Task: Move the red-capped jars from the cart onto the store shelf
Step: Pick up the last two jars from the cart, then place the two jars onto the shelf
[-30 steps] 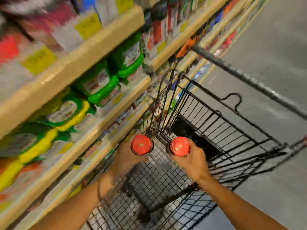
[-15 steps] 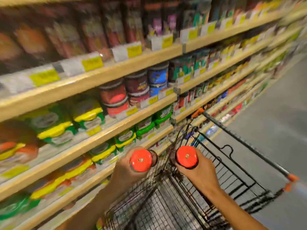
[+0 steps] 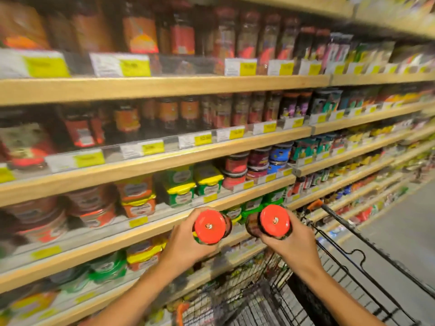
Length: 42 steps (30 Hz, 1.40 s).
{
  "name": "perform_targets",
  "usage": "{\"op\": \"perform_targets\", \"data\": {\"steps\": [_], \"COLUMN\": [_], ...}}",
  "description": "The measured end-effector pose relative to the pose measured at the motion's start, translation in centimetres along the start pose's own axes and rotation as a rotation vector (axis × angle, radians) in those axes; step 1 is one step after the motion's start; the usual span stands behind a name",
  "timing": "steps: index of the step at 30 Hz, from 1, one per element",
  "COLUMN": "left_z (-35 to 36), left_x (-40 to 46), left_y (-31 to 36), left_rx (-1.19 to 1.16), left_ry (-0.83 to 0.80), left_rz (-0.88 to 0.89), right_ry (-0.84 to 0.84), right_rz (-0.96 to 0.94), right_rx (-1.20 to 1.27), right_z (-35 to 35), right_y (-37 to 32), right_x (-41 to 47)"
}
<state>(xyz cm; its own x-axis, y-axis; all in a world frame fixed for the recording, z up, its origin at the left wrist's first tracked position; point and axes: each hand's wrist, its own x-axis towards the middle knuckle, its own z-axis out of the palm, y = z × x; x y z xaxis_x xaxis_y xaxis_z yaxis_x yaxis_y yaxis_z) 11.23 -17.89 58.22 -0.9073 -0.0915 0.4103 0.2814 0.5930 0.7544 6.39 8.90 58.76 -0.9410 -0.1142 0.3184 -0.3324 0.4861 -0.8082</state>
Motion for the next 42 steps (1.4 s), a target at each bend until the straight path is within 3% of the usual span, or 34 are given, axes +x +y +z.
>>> {"op": "perform_targets", "data": {"steps": [10, 21, 32, 42], "left_z": [-7.9, -12.8, -14.8, -15.8], "left_x": [-1.8, -0.3, 2.4, 2.6], "left_y": [3.4, 9.4, 11.9, 12.2], "left_rx": [0.011, 0.106, 0.15, 0.195], "left_ry": [0.147, 0.415, 0.524, 0.539], "left_rz": [0.108, 0.151, 0.181, 0.187], "right_ry": [-0.027, 0.039, 0.108, 0.067], "right_rz": [-0.192, -0.43, -0.476, -0.424], "right_rx": [0.138, 0.257, 0.343, 0.296], "right_z": [2.2, 1.5, 3.9, 6.0], "right_y": [-8.9, -16.4, -19.2, -18.6], "right_x": [0.5, 7.8, 15.2, 18.6]}}
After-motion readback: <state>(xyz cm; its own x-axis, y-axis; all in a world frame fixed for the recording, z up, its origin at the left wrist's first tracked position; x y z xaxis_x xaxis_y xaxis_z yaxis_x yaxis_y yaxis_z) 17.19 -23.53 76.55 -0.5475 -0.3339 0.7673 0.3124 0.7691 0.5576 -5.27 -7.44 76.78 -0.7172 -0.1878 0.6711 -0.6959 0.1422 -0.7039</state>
